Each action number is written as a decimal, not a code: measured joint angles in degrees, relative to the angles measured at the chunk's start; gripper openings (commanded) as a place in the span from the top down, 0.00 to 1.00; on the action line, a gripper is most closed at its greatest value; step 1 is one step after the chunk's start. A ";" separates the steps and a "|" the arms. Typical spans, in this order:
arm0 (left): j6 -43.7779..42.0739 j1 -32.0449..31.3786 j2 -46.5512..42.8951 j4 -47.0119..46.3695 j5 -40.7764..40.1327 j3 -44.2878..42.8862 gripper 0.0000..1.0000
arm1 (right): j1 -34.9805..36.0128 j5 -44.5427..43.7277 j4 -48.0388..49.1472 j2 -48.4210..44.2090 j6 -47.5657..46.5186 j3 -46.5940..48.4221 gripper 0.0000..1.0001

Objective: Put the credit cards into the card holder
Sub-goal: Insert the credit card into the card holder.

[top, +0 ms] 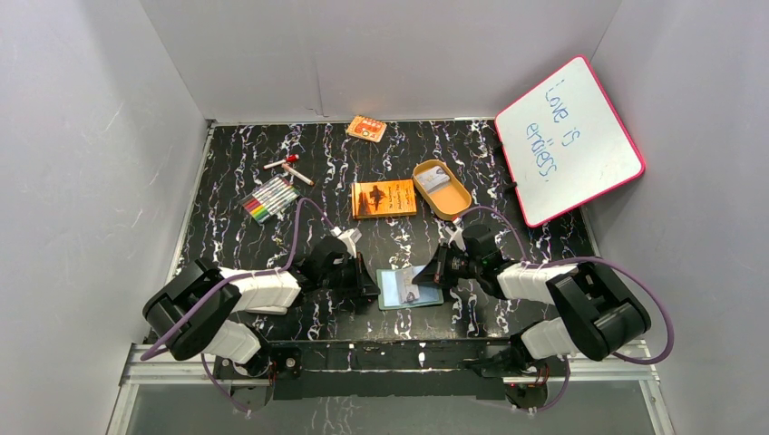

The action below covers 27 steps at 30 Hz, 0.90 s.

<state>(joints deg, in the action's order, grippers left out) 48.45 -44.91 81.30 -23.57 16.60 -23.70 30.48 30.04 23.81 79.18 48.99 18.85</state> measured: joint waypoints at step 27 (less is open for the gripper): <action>0.66 0.11 0.00 0.00 -0.72 0.42 1.00 | 4.52 -2.56 3.69 1.38 3.58 -1.79 1.00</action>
<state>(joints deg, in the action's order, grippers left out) 49.10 -44.80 81.30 -23.57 15.88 -23.29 35.00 27.49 27.51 80.55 52.58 17.06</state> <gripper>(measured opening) 0.007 0.011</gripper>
